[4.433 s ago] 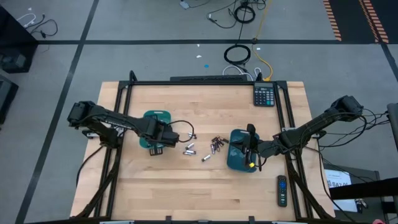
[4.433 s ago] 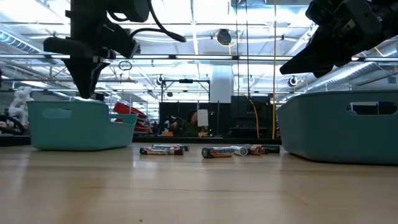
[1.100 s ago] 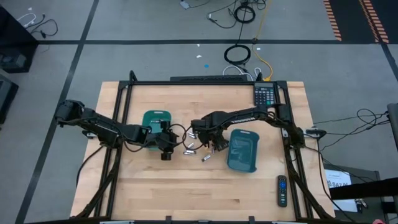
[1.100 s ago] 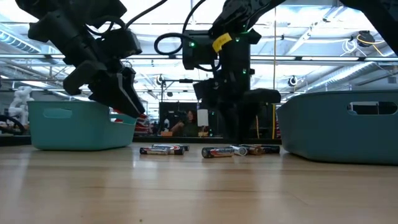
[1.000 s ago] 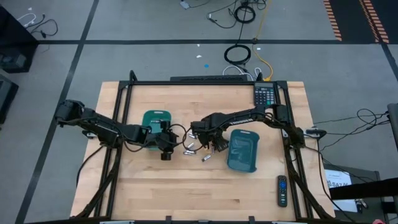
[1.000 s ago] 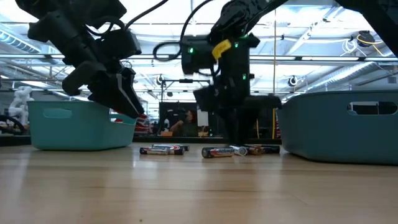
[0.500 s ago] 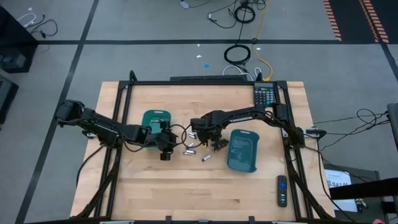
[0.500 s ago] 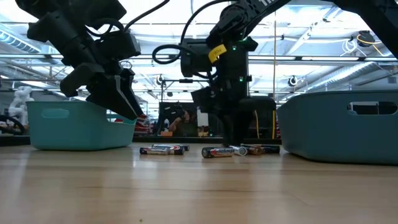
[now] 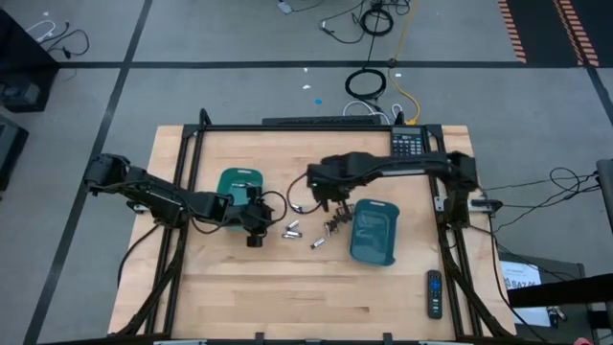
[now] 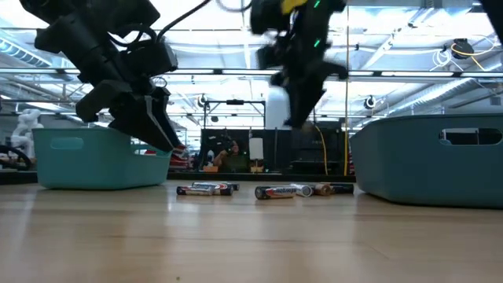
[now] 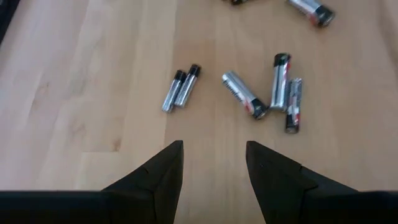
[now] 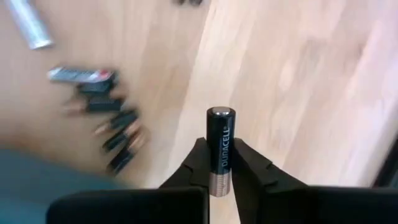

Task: Sort batteries
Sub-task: Put the black battery into the blue bin

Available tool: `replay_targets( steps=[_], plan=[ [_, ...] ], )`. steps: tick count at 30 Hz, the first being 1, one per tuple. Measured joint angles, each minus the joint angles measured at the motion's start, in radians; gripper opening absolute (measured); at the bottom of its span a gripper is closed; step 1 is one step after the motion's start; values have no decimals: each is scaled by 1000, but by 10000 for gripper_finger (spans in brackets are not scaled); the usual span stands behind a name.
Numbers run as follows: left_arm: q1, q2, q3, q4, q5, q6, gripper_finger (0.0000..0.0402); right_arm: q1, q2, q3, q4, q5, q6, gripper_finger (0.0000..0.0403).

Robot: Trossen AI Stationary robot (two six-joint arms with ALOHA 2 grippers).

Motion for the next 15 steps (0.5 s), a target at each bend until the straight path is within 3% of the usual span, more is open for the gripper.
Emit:
replay_targets(
  steps=[8,15],
  plan=[
    [0,0,42,-5,20,9,185,79,-191,-22,-199,-4,312,20],
    [1,0,87,-32,31,1,185,161,-245,-240,-165,-127,472,20]
  ],
)
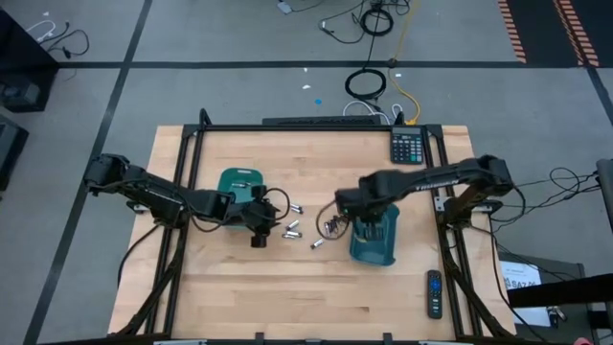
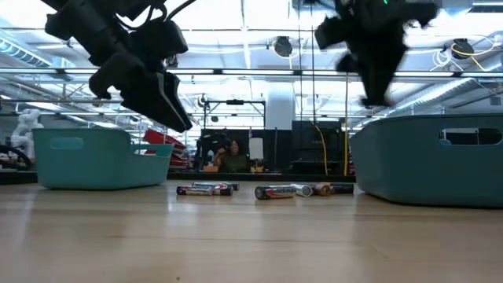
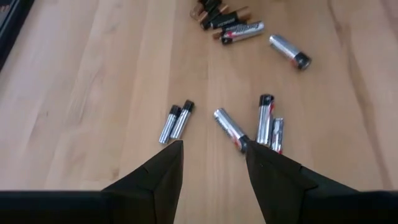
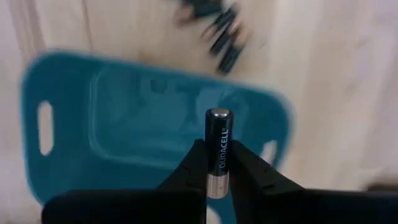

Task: Sort batteries
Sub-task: Put the black battery into the blue bin

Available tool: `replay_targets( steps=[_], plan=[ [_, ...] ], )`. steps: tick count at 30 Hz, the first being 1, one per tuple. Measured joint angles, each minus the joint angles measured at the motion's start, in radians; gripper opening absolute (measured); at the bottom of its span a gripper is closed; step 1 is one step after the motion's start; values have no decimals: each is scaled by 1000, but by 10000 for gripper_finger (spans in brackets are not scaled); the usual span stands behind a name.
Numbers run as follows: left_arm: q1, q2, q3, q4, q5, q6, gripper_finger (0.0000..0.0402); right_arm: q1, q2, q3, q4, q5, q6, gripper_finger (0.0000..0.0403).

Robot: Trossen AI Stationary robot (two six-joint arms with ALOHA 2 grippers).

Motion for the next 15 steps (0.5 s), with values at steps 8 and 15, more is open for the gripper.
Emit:
replay_targets(
  steps=[8,15],
  plan=[
    [2,0,5,11,25,-25,185,51,-23,-247,260,-28,98,81],
    [41,0,46,3,43,-36,185,51,-28,-258,240,-26,90,100]
  ],
)
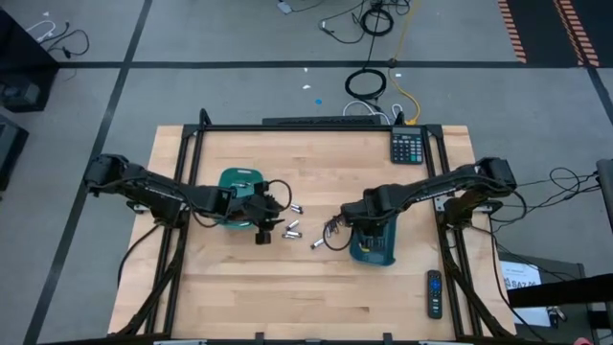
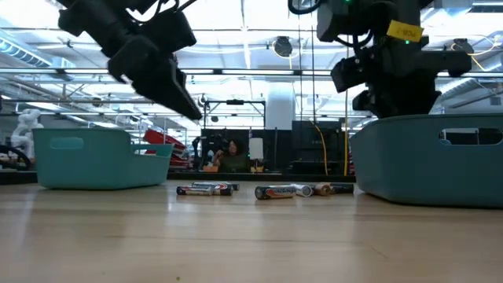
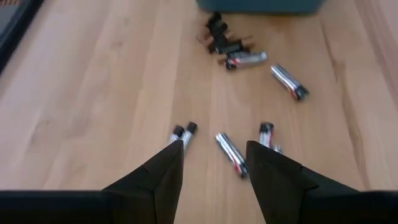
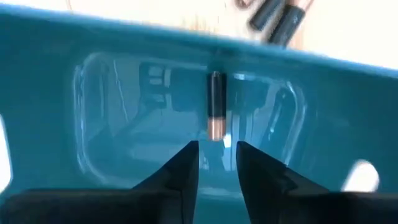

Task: Sort batteries
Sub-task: Put the black battery into the blue bin

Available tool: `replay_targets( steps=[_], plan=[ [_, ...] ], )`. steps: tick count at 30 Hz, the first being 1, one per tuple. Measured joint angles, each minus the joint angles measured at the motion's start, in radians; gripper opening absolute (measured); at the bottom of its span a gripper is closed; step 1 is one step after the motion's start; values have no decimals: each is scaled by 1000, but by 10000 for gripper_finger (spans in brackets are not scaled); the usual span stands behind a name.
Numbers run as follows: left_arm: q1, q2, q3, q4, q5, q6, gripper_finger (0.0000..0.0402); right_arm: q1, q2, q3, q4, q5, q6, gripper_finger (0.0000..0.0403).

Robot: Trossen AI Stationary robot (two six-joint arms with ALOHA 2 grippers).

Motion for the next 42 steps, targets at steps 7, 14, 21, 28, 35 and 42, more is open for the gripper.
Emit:
replay_targets(
  steps=[7,14,21,28,35,42],
  plan=[
    [53,10,39,-38,51,23,185,20,-106,79,74,135,-13,93],
    [12,10,39,47,-30,39,185,-56,-30,165,178,134,-72,93],
    [-37,9,0,72,-54,-11,185,-140,202,311,71,28,-106,93],
    [-65,9,-19,63,-55,-1,185,-147,430,496,-146,23,-172,93],
    [-103,9,-72,111,-84,17,185,-184,504,545,-202,-51,-217,93],
    [-130,9,-111,122,-109,-8,185,-234,511,545,-234,-51,-221,93]
  ],
)
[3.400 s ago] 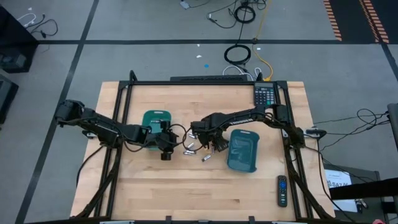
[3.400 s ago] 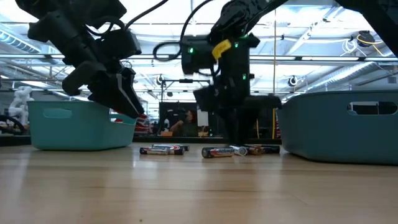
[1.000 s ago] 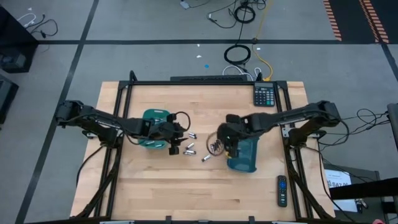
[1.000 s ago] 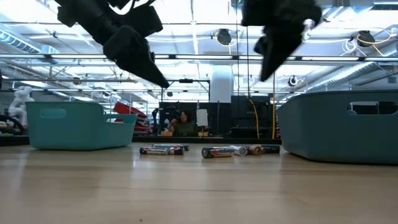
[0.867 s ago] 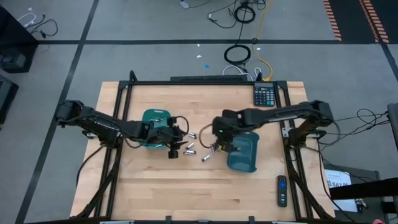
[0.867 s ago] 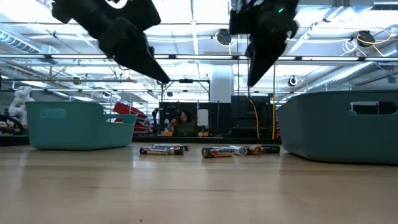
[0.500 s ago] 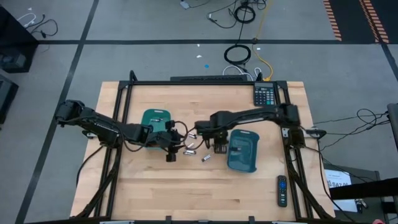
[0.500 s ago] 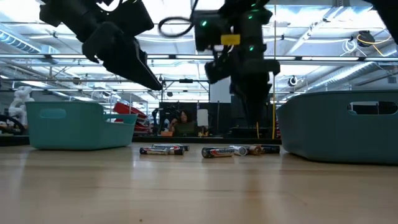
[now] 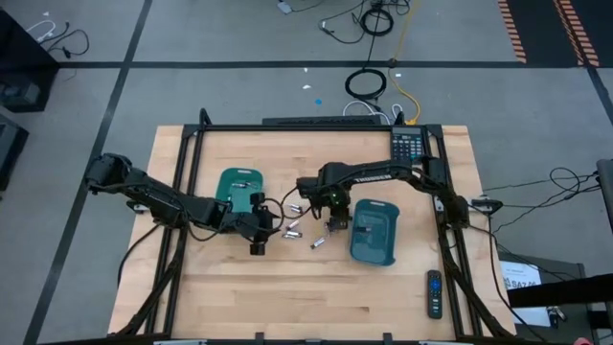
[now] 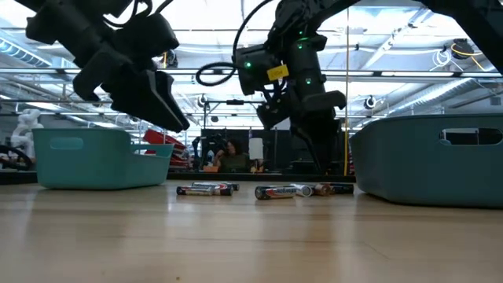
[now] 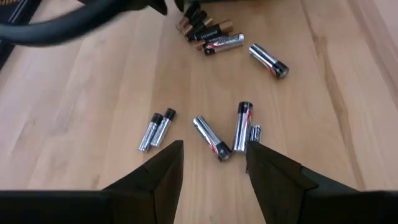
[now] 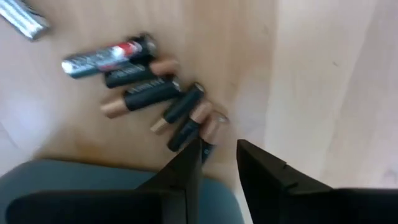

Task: Sort batteries
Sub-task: Put the black battery into the blue bin

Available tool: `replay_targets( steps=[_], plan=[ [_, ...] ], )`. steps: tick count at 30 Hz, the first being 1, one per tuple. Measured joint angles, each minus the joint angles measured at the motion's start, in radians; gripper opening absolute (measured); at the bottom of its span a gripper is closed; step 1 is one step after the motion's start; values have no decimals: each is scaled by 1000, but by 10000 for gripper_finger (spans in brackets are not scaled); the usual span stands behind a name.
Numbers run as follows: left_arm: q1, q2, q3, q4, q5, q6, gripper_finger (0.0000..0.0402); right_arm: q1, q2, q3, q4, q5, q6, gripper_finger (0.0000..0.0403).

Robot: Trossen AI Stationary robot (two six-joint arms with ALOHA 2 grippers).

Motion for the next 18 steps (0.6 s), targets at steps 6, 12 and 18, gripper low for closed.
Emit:
replay_targets(
  steps=[6,12,18],
  plan=[
    [-9,0,-42,53,-23,-1,185,-11,17,0,2,-1,0,93],
    [-9,0,-48,61,-28,3,185,-7,41,0,2,-2,0,93],
    [-8,0,-48,68,-28,19,185,-5,77,0,-10,-2,-6,93]
  ],
)
